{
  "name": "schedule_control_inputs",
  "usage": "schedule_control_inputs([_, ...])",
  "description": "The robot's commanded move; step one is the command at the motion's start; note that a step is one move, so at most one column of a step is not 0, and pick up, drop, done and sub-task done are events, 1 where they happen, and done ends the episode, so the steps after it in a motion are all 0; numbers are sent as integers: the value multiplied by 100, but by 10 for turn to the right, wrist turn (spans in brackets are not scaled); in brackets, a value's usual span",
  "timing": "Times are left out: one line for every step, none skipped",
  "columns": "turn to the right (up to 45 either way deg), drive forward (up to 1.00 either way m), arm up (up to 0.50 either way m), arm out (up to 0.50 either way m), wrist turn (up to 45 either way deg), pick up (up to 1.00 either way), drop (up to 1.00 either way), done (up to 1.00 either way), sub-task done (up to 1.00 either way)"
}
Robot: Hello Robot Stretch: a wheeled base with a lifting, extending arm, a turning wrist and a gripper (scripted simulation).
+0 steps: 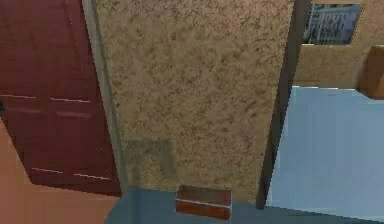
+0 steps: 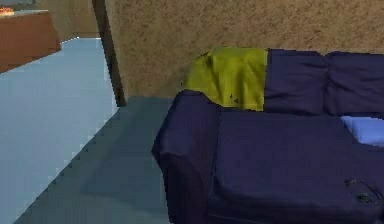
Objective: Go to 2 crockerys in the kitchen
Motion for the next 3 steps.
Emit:
schedule_control_inputs([330,0,0,0,0,0,0,0,0])
schedule_control_inputs([0,70,0,0,0,0,0,0,0])
schedule_control_inputs([210,0,0,0,0,0,0,0,0])
